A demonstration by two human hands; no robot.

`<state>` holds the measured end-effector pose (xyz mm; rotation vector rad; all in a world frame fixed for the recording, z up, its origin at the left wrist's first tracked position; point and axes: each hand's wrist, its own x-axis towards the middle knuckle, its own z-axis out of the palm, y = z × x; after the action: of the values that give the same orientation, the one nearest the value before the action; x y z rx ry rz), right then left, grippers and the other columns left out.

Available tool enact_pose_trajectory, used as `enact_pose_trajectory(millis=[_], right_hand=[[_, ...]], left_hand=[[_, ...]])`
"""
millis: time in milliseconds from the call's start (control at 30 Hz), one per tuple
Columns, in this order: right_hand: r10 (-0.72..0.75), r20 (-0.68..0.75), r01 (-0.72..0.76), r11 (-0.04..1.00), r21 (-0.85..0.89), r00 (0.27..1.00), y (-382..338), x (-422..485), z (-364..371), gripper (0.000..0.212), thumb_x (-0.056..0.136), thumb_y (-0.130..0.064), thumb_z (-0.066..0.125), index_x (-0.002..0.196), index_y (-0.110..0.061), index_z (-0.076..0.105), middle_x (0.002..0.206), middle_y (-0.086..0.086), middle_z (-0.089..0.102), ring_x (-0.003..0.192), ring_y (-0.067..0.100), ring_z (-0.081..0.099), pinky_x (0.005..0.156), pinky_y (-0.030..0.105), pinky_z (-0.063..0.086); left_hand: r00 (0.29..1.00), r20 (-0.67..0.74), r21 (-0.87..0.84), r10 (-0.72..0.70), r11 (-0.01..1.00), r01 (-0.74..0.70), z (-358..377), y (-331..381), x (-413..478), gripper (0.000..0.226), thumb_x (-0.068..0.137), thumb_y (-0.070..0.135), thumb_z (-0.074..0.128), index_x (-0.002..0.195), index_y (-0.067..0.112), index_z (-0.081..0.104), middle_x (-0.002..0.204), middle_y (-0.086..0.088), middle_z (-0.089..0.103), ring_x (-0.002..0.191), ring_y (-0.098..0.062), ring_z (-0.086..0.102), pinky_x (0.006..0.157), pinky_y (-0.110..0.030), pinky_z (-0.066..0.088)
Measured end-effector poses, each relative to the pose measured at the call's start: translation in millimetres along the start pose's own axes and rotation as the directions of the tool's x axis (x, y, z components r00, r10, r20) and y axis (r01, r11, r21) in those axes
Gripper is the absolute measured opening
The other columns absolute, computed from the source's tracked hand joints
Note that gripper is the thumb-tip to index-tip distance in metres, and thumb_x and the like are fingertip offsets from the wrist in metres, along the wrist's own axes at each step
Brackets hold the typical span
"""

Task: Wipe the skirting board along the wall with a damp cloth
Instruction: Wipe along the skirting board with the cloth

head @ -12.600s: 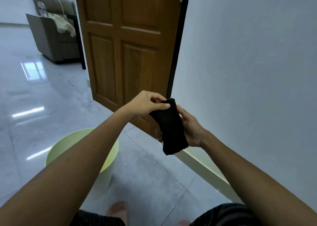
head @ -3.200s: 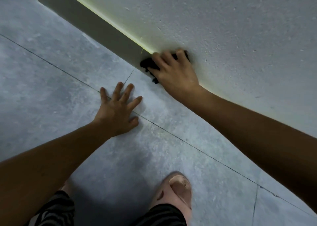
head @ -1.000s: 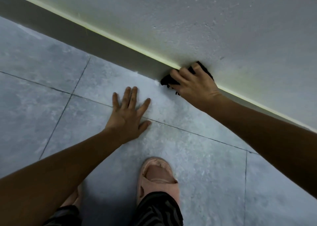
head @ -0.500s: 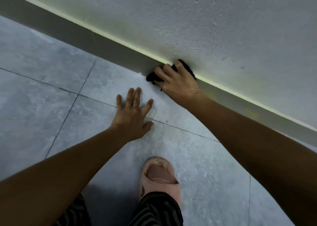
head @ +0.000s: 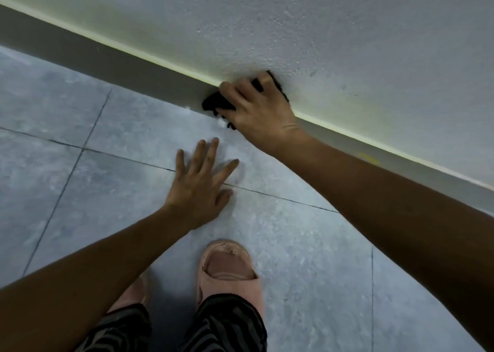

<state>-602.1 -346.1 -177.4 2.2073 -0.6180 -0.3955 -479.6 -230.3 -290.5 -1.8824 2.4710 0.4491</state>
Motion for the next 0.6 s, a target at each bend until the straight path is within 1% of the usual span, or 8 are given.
enact_pose_trajectory(millis=[67, 133, 200, 267, 367, 467, 533, 600], right_hand=[[-0.03, -0.013, 0.03, 0.999, -0.02, 0.999, -6, 5, 5, 0.028, 0.077, -0.037, 0.061, 0.102, -0.046, 0.07, 0.12, -0.019, 0.061, 0.102, 0.005, 0.059, 0.09, 0.035, 0.036], [-0.084, 0.017, 0.084, 0.996, -0.032, 0.996, -8, -3, 16, 0.028, 0.081, -0.036, 0.058, 0.105, -0.044, 0.069, 0.123, -0.019, 0.058, 0.106, 0.006, 0.057, 0.093, 0.037, 0.031], [-0.129, 0.089, 0.133, 0.991, -0.035, 0.988, -5, -22, 27, 0.027, 0.085, -0.035, 0.056, 0.108, -0.041, 0.069, 0.127, -0.018, 0.055, 0.11, 0.009, 0.054, 0.094, 0.04, 0.027], [-0.142, 0.175, 0.155, 0.986, -0.063, 0.974, 0, -48, 38, 0.029, 0.083, -0.039, 0.059, 0.112, -0.042, 0.067, 0.132, -0.017, 0.051, 0.113, 0.01, 0.052, 0.097, 0.04, 0.033], [-0.121, 0.234, 0.141, 0.987, -0.073, 0.965, 10, -81, 44, 0.03, 0.08, -0.035, 0.062, 0.108, -0.042, 0.068, 0.126, -0.015, 0.054, 0.108, 0.013, 0.054, 0.09, 0.039, 0.028], [-0.026, 0.152, 0.032, 0.999, -0.041, 0.988, 21, -93, 41, 0.031, 0.08, -0.028, 0.056, 0.104, -0.041, 0.07, 0.114, -0.013, 0.063, 0.091, 0.012, 0.06, 0.085, 0.037, 0.03], [0.016, 0.075, -0.014, 1.0, -0.028, 0.997, 25, -82, 34, 0.035, 0.078, -0.028, 0.055, 0.108, -0.041, 0.069, 0.112, -0.012, 0.064, 0.09, 0.012, 0.06, 0.085, 0.037, 0.03], [0.041, -0.003, -0.041, 0.999, 0.002, 0.999, 22, -61, 29, 0.034, 0.077, -0.028, 0.056, 0.105, -0.041, 0.071, 0.111, -0.012, 0.066, 0.091, 0.012, 0.062, 0.085, 0.037, 0.03]], left_hand=[[1.0, 0.015, -0.019, -0.009, 1.0, 0.009, 4, 7, 2, 0.067, 0.088, 0.061, 0.019, 0.148, 0.038, -0.001, 0.157, -0.016, -0.017, 0.143, -0.037, -0.015, 0.11, -0.062, -0.003], [1.0, 0.017, -0.02, -0.025, 0.999, 0.025, 6, 8, 4, 0.068, 0.087, 0.064, 0.018, 0.147, 0.039, 0.0, 0.157, -0.016, -0.016, 0.143, -0.038, -0.016, 0.109, -0.064, -0.003], [1.0, 0.02, 0.006, -0.014, 1.0, 0.014, 5, 8, 4, 0.07, 0.084, 0.066, 0.015, 0.147, 0.04, -0.001, 0.157, -0.017, -0.016, 0.142, -0.04, -0.016, 0.108, -0.064, -0.002], [1.0, 0.029, 0.023, 0.0, 1.0, -0.001, 4, 7, 5, 0.072, 0.083, 0.067, 0.014, 0.147, 0.04, -0.002, 0.157, -0.019, -0.015, 0.142, -0.042, -0.015, 0.108, -0.065, -0.002], [1.0, 0.027, 0.021, 0.005, 1.0, -0.005, 2, 6, 3, 0.072, 0.084, 0.067, 0.019, 0.148, 0.038, 0.003, 0.157, -0.021, -0.011, 0.142, -0.044, -0.012, 0.107, -0.066, 0.0], [0.999, 0.032, 0.057, 0.006, 0.998, -0.008, 2, 5, 5, 0.073, 0.083, 0.068, 0.012, 0.148, 0.038, -0.001, 0.156, -0.021, -0.013, 0.142, -0.044, -0.012, 0.107, -0.067, 0.002], [0.999, 0.037, 0.055, 0.0, 0.999, -0.002, 3, 5, 5, 0.073, 0.083, 0.068, 0.013, 0.148, 0.038, -0.002, 0.156, -0.021, -0.014, 0.142, -0.044, -0.013, 0.107, -0.067, 0.002], [0.999, 0.043, 0.062, -0.008, 0.998, 0.005, 2, 7, 5, 0.073, 0.083, 0.068, 0.016, 0.148, 0.039, -0.001, 0.156, -0.02, -0.014, 0.142, -0.043, -0.013, 0.107, -0.067, 0.003]])
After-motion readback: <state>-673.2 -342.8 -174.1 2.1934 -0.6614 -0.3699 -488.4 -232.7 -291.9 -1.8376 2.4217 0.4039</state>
